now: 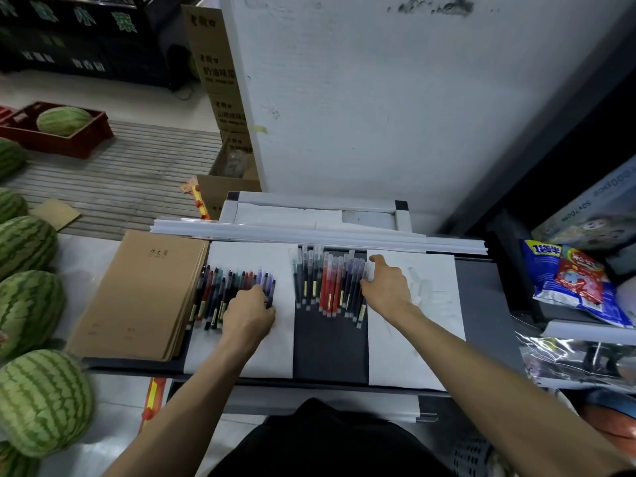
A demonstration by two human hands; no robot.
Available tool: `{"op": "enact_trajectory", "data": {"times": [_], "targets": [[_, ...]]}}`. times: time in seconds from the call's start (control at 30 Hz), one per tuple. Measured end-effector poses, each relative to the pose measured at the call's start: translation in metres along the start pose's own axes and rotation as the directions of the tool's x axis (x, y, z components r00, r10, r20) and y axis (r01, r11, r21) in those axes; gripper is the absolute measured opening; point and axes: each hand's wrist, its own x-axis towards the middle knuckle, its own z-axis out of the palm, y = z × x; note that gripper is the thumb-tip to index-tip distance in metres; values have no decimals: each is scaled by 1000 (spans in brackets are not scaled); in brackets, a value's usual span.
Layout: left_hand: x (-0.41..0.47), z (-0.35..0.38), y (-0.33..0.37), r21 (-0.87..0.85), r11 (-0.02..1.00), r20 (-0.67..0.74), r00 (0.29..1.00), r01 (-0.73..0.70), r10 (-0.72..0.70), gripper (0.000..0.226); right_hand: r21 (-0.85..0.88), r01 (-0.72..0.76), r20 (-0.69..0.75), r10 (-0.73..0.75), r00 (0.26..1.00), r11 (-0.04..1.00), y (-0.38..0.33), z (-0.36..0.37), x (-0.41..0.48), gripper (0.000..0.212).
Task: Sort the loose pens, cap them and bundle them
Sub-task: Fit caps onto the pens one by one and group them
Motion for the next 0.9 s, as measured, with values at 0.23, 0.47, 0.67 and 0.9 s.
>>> {"op": "enact_trajectory", "data": {"times": [0.23, 0.47, 0.67, 0.9], "targets": [[11, -2, 6, 50, 999, 14, 1000, -17, 16, 18, -102, 339, 104, -329, 938, 935, -72, 17, 9, 34], [16, -2, 10, 86, 996, 42, 999, 0, -4, 23, -356, 430, 230, -368, 901, 830, -116, 34, 35, 48], [19, -1, 7, 77, 997, 31, 1000, 0, -2, 17, -438, 465, 295, -366, 883, 769, -122, 36, 52, 52], [15, 1, 9, 105, 994, 24, 1000, 3, -6, 11, -402, 461, 239, -396, 887, 791, -123, 48, 54, 40]]}}
